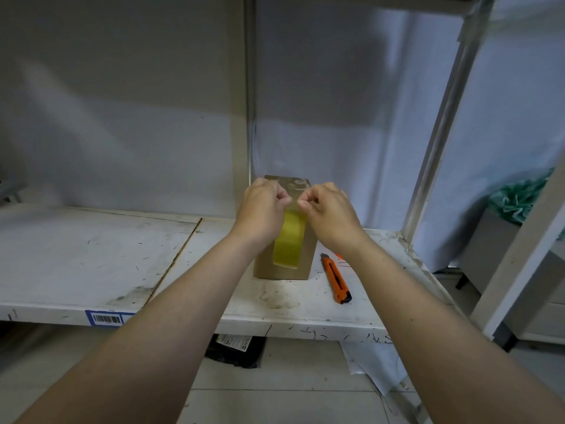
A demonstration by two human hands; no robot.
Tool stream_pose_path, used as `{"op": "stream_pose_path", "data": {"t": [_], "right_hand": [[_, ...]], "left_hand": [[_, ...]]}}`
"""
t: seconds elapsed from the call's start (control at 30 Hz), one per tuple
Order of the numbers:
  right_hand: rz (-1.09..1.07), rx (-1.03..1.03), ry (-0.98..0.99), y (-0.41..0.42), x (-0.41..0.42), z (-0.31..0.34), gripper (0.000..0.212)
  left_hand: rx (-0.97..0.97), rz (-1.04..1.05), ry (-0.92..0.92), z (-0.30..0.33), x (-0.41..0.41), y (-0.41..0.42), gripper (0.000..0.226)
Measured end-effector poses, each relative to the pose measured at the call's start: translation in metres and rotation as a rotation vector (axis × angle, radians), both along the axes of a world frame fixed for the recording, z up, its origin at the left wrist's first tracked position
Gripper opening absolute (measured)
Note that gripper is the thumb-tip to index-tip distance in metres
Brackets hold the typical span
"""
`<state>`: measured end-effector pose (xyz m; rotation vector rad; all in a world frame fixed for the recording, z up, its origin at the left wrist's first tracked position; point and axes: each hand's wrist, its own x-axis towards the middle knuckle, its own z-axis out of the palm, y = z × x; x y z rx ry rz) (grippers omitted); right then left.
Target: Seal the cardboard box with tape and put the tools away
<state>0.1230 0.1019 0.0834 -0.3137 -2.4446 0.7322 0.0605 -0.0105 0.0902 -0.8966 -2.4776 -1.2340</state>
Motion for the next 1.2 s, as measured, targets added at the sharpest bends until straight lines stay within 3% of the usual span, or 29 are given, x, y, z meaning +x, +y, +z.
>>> {"op": "stream_pose_path", "data": {"t": [0.27, 0.5, 0.6, 0.73, 0.8, 0.87, 0.97, 1.07, 1.2], "right_hand": [[-0.030, -0.030, 0.066, 0.002, -0.002, -0.007, 0.012], [-0.104, -0.043, 0.090, 0.003, -0.001, -0.020, 0.012], [-0.119, -0.062, 0.097, 0.008, 0.002, -0.020, 0.012], [-0.132, -0.038, 0.085, 0.016, 0.008, -0.018, 0.013], [-0.171, -0.054, 0.092, 0.022, 0.011, -0.018, 0.013], [-0.240, -0.081, 0.086, 0.031, 0.012, -0.019, 0.014], [-0.352, -0.233, 0.054, 0.045, 0.015, -0.023, 0.040], [-0.410, -0.456, 0.043, 0.054, 0.019, -0.030, 0.024], [-0.288, -0.710, -0.049, 0.060, 0.031, -0.041, 0.041]], "left_hand": [[0.088, -0.013, -0.085, -0.004, 0.003, -0.002, 0.011], [0.200, -0.034, -0.545, -0.018, 0.010, 0.007, 0.043], [0.294, -0.075, -0.716, -0.019, 0.012, 0.014, 0.014], [0.363, -0.129, -0.831, -0.020, 0.021, 0.026, 0.012], [0.369, -0.120, -0.817, -0.022, 0.022, 0.034, 0.041], [0.365, -0.127, -0.789, -0.024, 0.023, 0.042, 0.055], [0.364, -0.146, -0.806, -0.028, 0.022, 0.053, 0.057], [0.369, -0.157, -0.820, -0.033, 0.023, 0.065, 0.054], [0.390, -0.193, -0.811, -0.040, 0.025, 0.087, 0.045]]}}
